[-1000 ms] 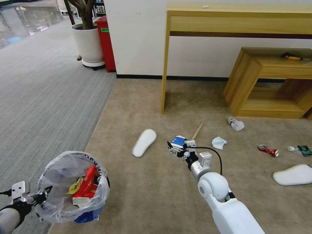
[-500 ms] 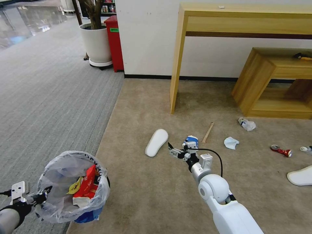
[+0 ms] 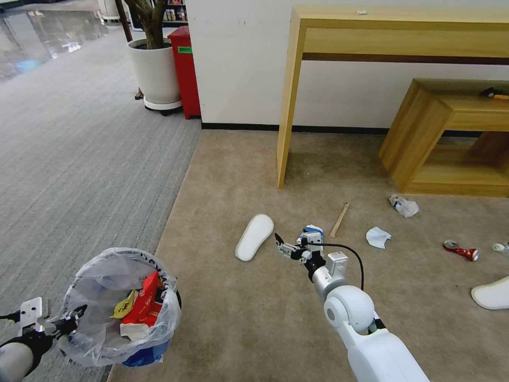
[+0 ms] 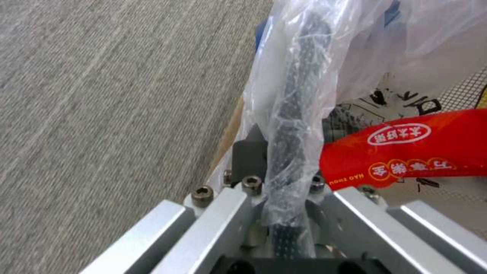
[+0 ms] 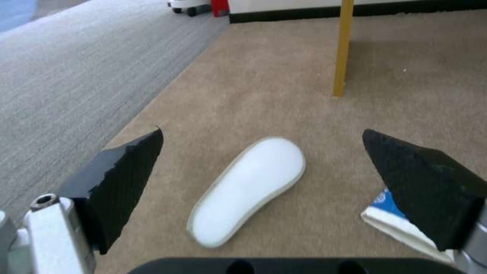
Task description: Pick up the trash bin and place the garbage on the floor into it.
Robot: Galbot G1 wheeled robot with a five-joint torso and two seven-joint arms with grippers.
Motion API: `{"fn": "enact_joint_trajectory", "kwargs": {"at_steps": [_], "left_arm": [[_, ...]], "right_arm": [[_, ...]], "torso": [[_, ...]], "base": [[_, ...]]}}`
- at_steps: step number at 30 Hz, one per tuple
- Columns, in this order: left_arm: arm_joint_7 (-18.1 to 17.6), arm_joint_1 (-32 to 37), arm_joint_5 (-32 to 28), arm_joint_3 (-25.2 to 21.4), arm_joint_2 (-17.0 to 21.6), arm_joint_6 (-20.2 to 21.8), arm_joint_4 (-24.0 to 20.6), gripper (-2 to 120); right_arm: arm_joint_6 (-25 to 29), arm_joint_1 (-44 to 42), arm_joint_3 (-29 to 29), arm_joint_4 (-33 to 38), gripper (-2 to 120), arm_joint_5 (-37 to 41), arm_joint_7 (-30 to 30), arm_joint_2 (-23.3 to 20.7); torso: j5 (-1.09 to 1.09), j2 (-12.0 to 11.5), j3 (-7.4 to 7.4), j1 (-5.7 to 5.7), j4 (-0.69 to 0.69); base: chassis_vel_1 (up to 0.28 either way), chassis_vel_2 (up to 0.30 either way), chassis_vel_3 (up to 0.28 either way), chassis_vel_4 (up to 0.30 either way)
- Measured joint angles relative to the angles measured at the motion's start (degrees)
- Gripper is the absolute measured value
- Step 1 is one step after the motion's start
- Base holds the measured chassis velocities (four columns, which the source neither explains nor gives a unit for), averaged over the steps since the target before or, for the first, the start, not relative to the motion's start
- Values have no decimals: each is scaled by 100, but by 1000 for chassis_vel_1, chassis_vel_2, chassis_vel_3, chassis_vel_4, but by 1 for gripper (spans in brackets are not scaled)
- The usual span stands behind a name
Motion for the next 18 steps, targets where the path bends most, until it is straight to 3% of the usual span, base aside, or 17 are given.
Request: {"fn": "enact_joint_trajectory", "kwargs": {"at_steps": [18], "left_arm": [[54, -13, 11, 2, -2, 0, 33, 0]], "right_arm": [[-100, 84, -70, -208, 100, 31, 31, 38]], "torso": [[1, 0, 0, 0, 0]], "base": [[-89, 90, 90, -92]]}}
